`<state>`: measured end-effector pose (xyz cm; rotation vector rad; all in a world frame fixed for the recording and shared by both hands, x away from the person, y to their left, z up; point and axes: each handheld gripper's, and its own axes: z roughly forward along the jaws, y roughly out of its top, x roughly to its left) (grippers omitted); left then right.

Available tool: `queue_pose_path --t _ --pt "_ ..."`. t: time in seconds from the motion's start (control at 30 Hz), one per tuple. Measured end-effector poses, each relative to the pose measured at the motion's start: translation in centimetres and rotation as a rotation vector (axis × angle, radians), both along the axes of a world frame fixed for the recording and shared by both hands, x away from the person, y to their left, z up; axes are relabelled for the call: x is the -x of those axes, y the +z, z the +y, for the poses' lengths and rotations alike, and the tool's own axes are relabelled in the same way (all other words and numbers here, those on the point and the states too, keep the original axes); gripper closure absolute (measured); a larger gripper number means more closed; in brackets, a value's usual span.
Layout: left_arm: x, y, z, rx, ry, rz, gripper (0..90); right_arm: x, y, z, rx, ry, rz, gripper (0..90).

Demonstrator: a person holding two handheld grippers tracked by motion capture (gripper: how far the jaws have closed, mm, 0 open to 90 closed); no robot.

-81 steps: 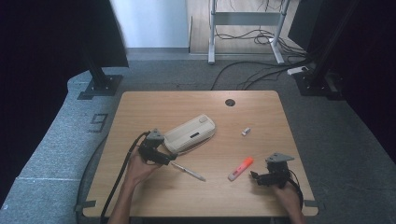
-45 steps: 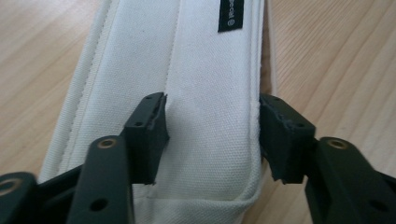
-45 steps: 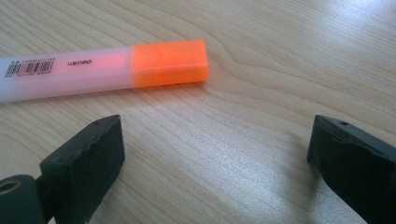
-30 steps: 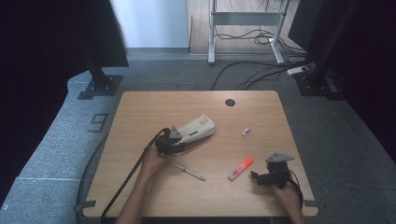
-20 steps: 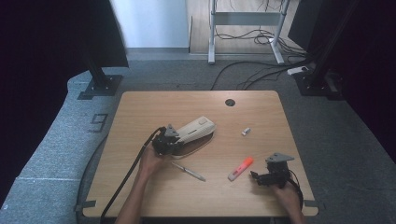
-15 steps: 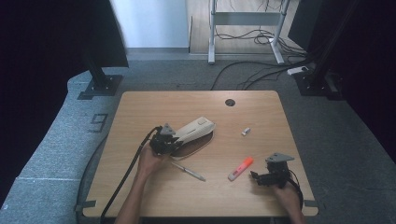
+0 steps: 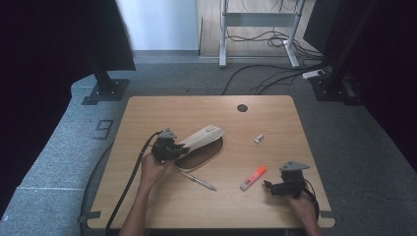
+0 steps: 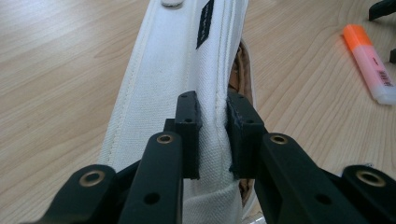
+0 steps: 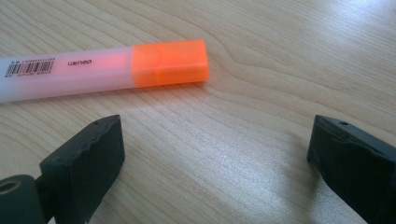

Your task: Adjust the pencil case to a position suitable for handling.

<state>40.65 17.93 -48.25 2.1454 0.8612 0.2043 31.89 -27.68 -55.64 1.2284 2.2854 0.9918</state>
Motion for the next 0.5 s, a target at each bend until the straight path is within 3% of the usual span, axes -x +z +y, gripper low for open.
queue_pose_path --t 0.5 --pt "0.1 0.6 1.5 0.033 0.0 0.035 76.3 -0.1 0.0 0.0 0.001 0.01 0.002 3.0"
